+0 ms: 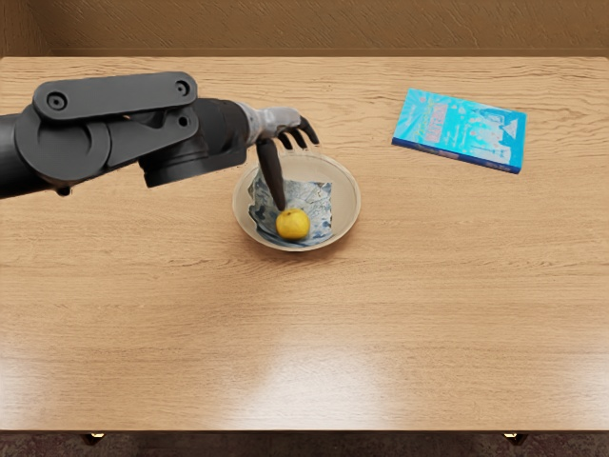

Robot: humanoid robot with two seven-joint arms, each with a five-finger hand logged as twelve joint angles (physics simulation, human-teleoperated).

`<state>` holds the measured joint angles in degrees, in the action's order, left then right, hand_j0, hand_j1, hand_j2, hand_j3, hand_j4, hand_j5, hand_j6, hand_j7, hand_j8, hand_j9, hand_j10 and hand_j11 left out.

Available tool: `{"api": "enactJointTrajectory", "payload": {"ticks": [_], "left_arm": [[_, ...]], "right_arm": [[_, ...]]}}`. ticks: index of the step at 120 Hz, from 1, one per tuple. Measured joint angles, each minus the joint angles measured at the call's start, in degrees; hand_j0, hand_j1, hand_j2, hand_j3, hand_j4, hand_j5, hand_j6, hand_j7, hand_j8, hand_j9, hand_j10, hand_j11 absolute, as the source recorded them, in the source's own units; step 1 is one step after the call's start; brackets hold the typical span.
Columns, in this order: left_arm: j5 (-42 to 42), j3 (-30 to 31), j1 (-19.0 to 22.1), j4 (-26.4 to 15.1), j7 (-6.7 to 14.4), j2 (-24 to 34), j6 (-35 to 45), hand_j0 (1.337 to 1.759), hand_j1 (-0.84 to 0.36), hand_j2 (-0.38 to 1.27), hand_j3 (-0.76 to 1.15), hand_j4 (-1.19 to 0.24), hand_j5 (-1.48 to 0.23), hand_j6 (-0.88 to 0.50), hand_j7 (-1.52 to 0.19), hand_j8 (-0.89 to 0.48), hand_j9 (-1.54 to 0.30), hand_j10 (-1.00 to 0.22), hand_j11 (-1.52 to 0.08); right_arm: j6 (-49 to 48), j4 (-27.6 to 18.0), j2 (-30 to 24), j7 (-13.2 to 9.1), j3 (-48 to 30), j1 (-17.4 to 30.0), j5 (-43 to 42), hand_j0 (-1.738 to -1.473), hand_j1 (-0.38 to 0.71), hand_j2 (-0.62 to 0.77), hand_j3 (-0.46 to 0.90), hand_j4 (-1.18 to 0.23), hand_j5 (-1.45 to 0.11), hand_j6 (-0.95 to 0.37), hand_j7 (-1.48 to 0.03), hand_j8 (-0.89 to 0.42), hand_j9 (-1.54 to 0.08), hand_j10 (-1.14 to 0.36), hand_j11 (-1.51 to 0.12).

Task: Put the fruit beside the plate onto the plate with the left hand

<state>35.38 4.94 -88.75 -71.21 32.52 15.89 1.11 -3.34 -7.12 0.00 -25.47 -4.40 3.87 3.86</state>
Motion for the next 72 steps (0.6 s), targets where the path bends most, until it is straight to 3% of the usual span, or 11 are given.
{"api": "enactJointTrajectory", "payload": {"ticks": [20,48,72], "left_arm": [[-8.3,-6.3,1.5,0.0,0.0,6.8,-10.2,1.658,0.21,0.06,0.0,-0.12,-0.16,-0.12,-0.16,-0.11,-0.16,-0.12,-0.16],[-24.8,-13.1,3.4,-0.1,0.0,17.1,-30.0,1.658,0.28,0.02,0.0,-0.06,-0.08,-0.06,-0.08,-0.05,-0.08,-0.06,-0.08],[-32.0,-15.5,8.1,-0.9,0.0,26.7,-35.2,1.658,0.31,0.01,0.0,-0.04,-0.05,-0.04,-0.05,-0.04,-0.05,-0.04,-0.05]], "right_arm": [[0.0,0.0,0.0,0.0,0.0,0.0,0.0,-1.658,-0.35,0.0,0.0,0.0,0.0,0.0,0.0,0.0,0.0,0.0,0.0],[0.0,0.0,0.0,0.0,0.0,0.0,0.0,-1.658,-0.35,0.0,0.0,0.0,0.0,0.0,0.0,0.0,0.0,0.0,0.0],[0.0,0.0,0.0,0.0,0.0,0.0,0.0,-1.658,-0.35,0.0,0.0,0.0,0.0,0.0,0.0,0.0,0.0,0.0,0.0]]}}
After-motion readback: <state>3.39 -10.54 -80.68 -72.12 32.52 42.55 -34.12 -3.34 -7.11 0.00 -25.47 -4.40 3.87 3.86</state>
